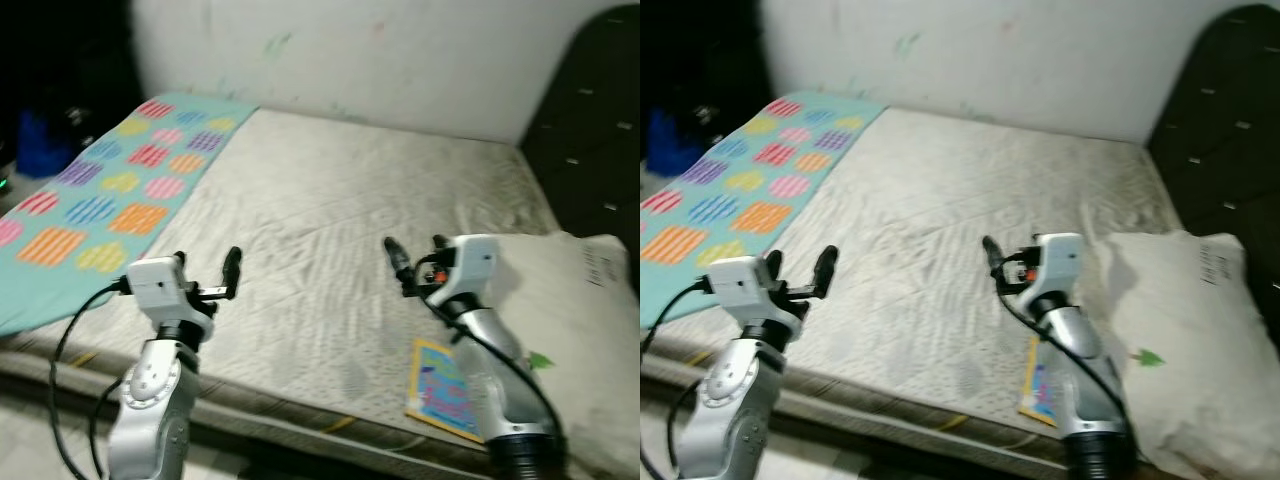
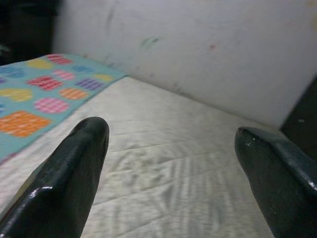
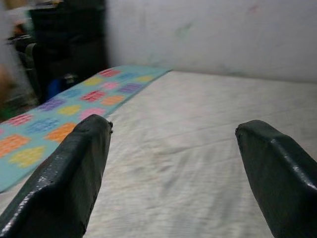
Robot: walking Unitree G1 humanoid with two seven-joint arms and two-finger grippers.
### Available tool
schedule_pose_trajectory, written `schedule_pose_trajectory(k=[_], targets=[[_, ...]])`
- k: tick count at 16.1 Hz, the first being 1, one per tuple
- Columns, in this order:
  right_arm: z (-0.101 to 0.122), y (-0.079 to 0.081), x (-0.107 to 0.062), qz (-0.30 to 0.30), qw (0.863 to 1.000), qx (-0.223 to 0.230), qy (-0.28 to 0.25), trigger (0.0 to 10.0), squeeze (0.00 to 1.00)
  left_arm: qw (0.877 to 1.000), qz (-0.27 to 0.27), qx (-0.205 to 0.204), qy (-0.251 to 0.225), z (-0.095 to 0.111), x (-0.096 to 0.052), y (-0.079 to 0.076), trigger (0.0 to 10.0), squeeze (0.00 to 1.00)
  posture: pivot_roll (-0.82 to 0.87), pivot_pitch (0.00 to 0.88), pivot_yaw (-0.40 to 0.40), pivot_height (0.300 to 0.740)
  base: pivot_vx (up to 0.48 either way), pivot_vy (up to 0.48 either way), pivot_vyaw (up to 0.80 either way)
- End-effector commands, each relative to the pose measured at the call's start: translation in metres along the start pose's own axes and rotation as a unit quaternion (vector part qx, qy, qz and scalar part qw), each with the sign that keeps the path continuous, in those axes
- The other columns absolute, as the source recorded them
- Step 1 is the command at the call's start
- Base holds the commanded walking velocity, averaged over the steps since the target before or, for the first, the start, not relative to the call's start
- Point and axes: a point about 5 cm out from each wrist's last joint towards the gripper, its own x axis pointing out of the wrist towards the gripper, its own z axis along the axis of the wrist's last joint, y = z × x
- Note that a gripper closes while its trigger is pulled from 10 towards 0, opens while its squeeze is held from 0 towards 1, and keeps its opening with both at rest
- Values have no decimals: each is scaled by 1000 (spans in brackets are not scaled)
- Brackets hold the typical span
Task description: Clean up the room
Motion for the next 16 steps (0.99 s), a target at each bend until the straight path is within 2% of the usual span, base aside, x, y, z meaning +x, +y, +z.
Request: schedule_pose_trajectory(k=[1, 3, 13, 16], targets=[[4, -4, -1, -1, 1000, -12, -5, 10000, 0, 1000, 1, 1, 0, 1, 1, -1, 10000, 0, 19, 5, -42, 740, 0, 480, 0], [7, 0, 0, 10, 1000, -18, -10, 10000, 0, 1000, 7, 4, 0, 1, 1, 0, 10000, 0, 13, 10, -36, 740, 0, 480, 0], [4, -5, -1, -1, 1000, -21, 3, 10000, 0, 1000, 15, 4, -7, 3, 2, 1, 10000, 0, 7, 17, -42, 740, 0, 480, 0], [2, -6, -1, -3, 1000, -25, 8, 10000, 0, 1000, -1, 3, -14, 5, 1, -1, 10000, 0, 4, 16, -44, 740, 0, 0, 0]])
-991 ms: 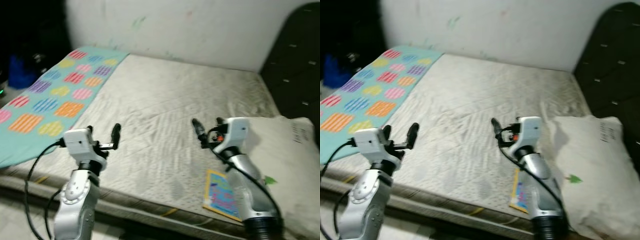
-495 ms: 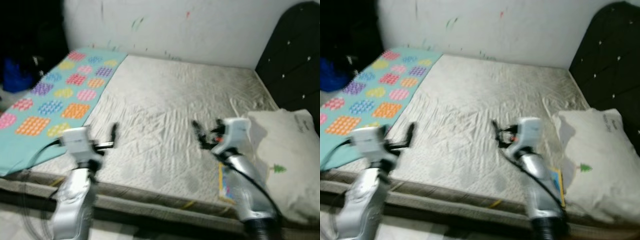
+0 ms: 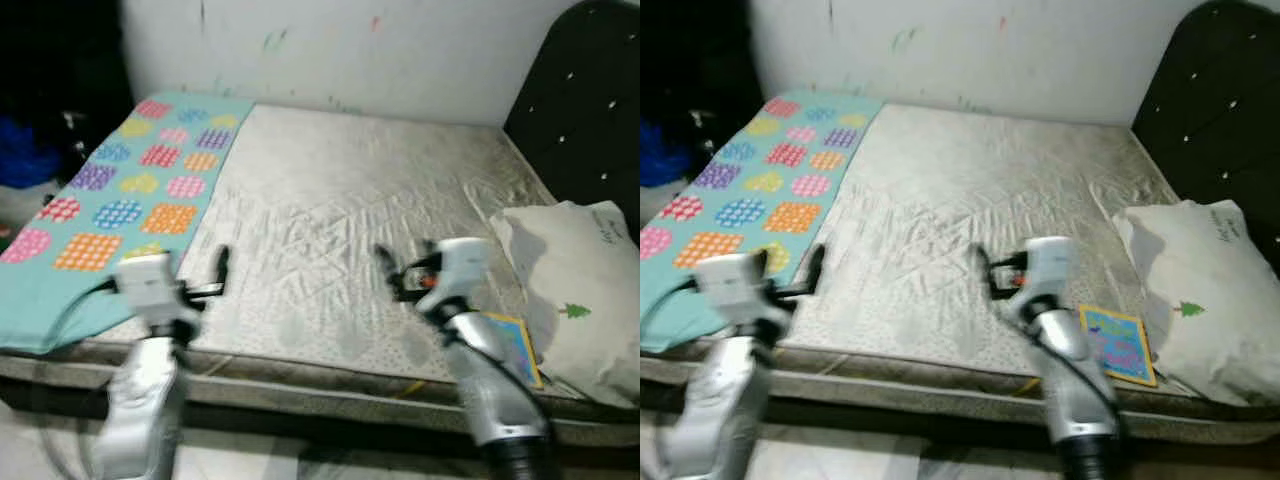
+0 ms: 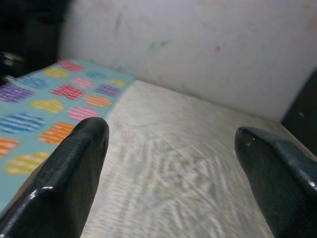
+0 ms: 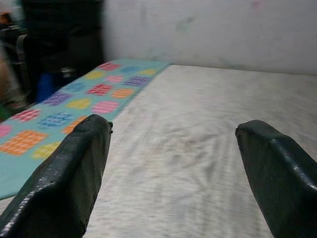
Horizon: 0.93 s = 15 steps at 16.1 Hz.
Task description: Clean up the room
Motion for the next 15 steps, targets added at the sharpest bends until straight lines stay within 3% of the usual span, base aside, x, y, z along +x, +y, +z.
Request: schedule_pose_trajectory(k=[1, 5, 8, 15], targets=[[7, -10, -1, -13, 1000, -11, -7, 10000, 0, 1000, -23, -9, -9, 3, 1, -10, 10000, 0, 4, 17, -44, 740, 0, 0, 0], [7, -11, -1, -18, 1000, -11, -6, 10000, 0, 999, -26, -14, -10, 3, 0, -10, 10000, 0, 2, 19, -43, 740, 325, 0, 0], [6, -11, -2, -20, 1000, -11, -6, 10000, 0, 999, -30, -15, -10, 3, 0, -10, 10000, 0, 2, 20, -42, 740, 365, 0, -508], [4, -11, -3, -22, 1000, -13, -2, 10000, 0, 999, -32, -12, -6, 3, -1, -11, 10000, 0, 5, 20, -39, 740, 365, 0, 0]])
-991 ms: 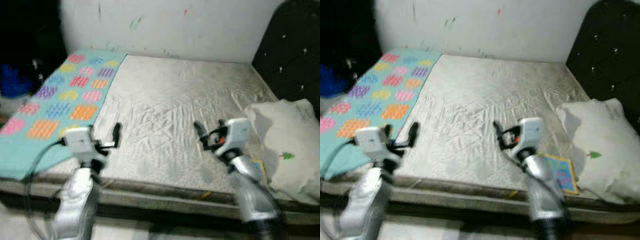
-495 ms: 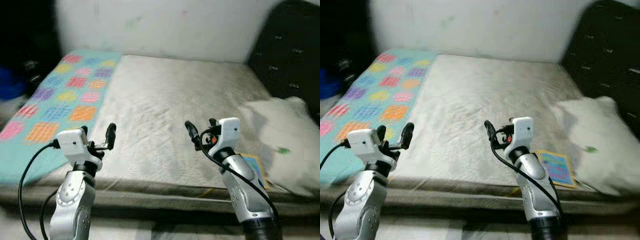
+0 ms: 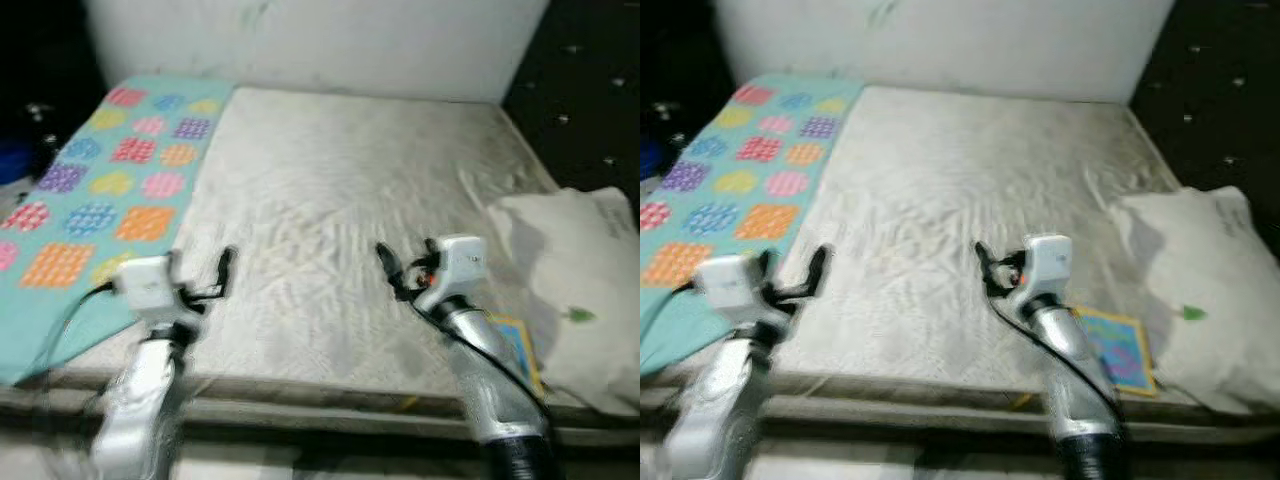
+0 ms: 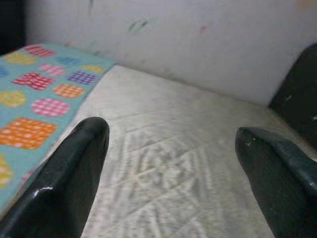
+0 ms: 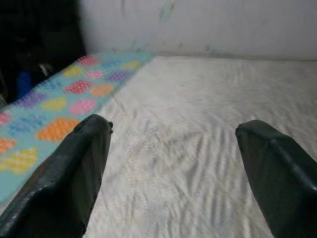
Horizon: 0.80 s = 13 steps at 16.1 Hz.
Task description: Clean up the room
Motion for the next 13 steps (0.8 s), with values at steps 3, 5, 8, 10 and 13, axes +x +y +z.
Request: schedule_pose_trajectory(k=[3, 5, 8, 10, 13], targets=[[-1, -17, -7, -28, 1000, -11, 6, 10000, 0, 1000, -16, -1, -8, 3, 4, -14, 10000, 0, 5, 20, -39, 740, 100, 0, 0], [-3, -17, -8, -29, 999, -12, 9, 10000, 0, 1000, 9, 18, 2, 1, 6, -9, 10000, 0, 8, 15, -40, 740, 0, 0, 0], [-4, -19, -8, -32, 999, -14, 10, 10000, 0, 999, 12, 49, -1, 2, 6, -8, 10000, 0, 8, 12, -41, 740, 0, 0, 0], [-4, -20, -8, -34, 999, -15, 10, 10000, 0, 999, 1, 50, -6, 2, 5, -9, 10000, 0, 8, 13, -42, 740, 0, 0, 0], [-5, -20, -9, -37, 999, -14, 10, 10000, 0, 997, 8, 68, -17, 6, -2, 2, 10000, 0, 11, 6, -42, 740, 0, 0, 0]])
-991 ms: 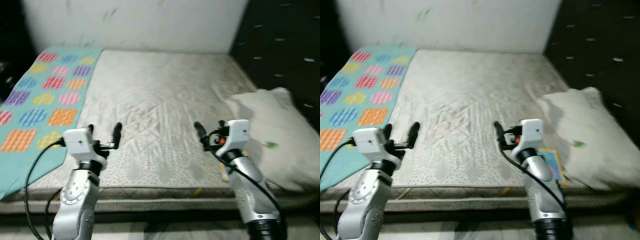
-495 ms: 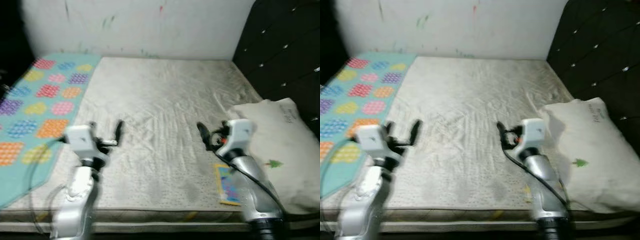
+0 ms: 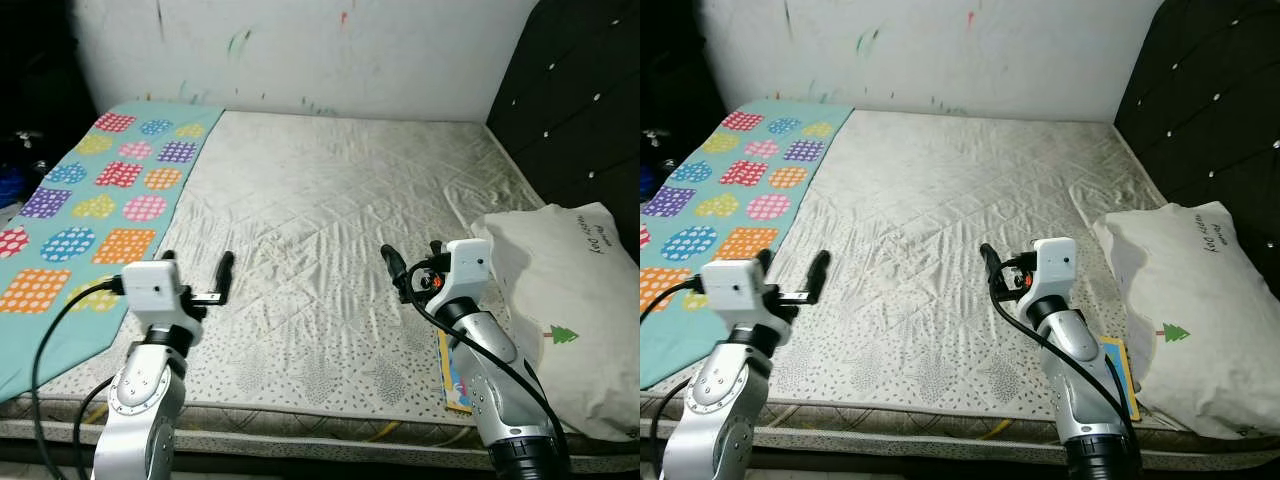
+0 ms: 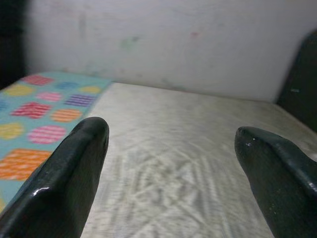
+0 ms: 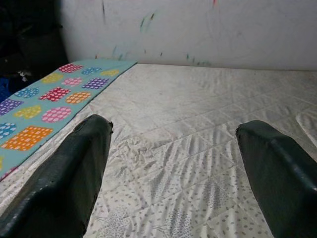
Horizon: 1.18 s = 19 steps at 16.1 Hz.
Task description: Clean up the room
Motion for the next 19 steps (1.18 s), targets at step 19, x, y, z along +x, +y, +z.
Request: schedule_pose_trajectory(k=[19], targets=[[3, -23, -14, -45, 999, 9, -20, 10000, 0, 997, 66, -4, 38, -13, -37, 35, 10000, 0, 23, 10, -46, 740, 0, 0, -244]])
